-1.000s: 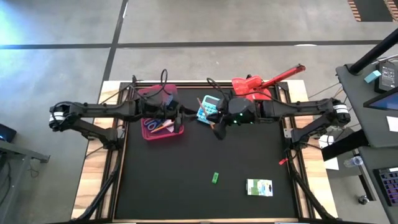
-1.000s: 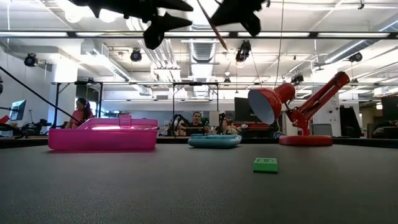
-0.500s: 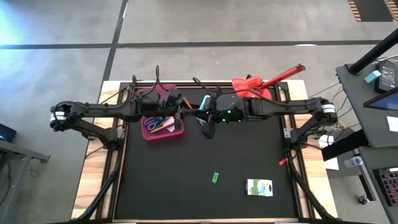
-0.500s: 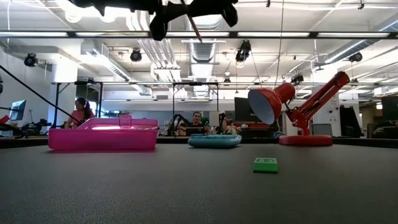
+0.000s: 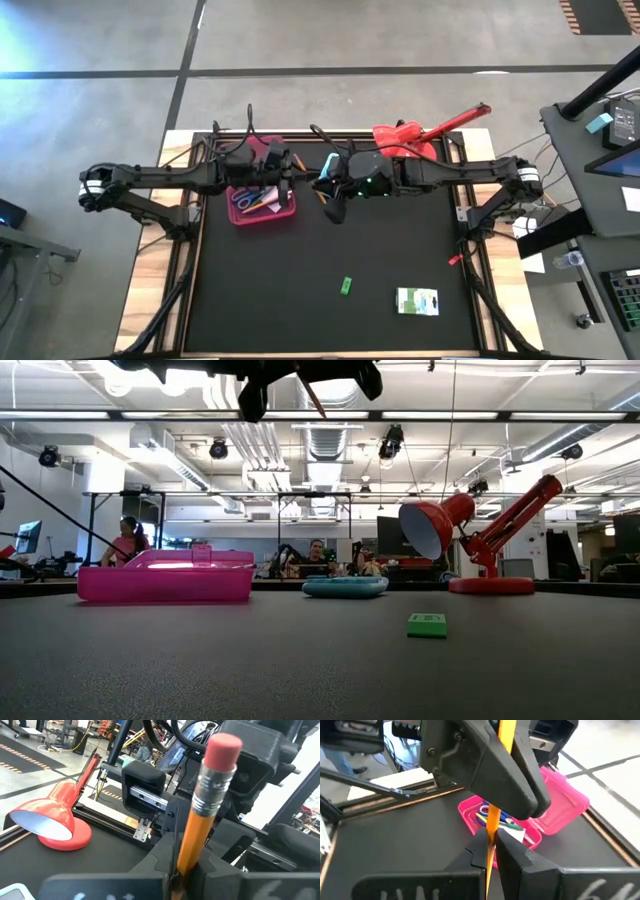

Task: Pack school essentials
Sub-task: Put the yellow pencil into the pink supply box

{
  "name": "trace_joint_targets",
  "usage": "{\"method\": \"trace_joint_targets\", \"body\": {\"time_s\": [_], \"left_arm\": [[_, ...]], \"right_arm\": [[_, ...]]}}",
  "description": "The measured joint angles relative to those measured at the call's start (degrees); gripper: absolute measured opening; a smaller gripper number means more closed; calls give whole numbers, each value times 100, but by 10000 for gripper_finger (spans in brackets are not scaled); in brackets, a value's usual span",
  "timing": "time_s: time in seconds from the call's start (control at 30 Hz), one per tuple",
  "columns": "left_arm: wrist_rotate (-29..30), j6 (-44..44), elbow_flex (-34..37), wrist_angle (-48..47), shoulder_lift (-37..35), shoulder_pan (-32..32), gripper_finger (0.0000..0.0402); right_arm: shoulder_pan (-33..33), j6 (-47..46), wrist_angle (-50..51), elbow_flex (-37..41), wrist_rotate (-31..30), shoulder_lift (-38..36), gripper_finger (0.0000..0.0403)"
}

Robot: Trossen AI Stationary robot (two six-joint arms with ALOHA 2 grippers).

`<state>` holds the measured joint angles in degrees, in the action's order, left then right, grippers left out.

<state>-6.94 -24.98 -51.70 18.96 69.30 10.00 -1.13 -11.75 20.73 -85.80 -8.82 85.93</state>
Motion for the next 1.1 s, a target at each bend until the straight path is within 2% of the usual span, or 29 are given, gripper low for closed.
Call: {"method": "trace_joint_targets", "body": {"time_s": [0.13, 0.3, 0.43, 0.57, 0.73, 0.93, 1.1], "left_arm": [[-4, -23, 4, 2, 0, 0, 2], [-44, -41, 4, -13, 0, -7, 1], [-61, -30, 9, -165, -2, 4, 1], [-72, 123, 9, -791, -4, 103, 1], [-65, 217, 9, -2133, -4, 342, 1], [-48, 348, 9, -3806, -44, 664, 1], [-24, 457, -4, -5077, -44, 843, 1]], "right_arm": [[0, -284, 1, 0, 2, 0, 29], [-2, -553, 103, -9, -24, -8, 98], [-2, -645, 794, -9, -27, -163, 158], [-4, -1155, 1622, -9, -35, -473, 194], [10, -1938, 2720, -9, 43, -756, 202], [161, -2916, 3989, -7, 742, -779, 203], [514, -3279, 4336, 58, 1215, -623, 203]]}}
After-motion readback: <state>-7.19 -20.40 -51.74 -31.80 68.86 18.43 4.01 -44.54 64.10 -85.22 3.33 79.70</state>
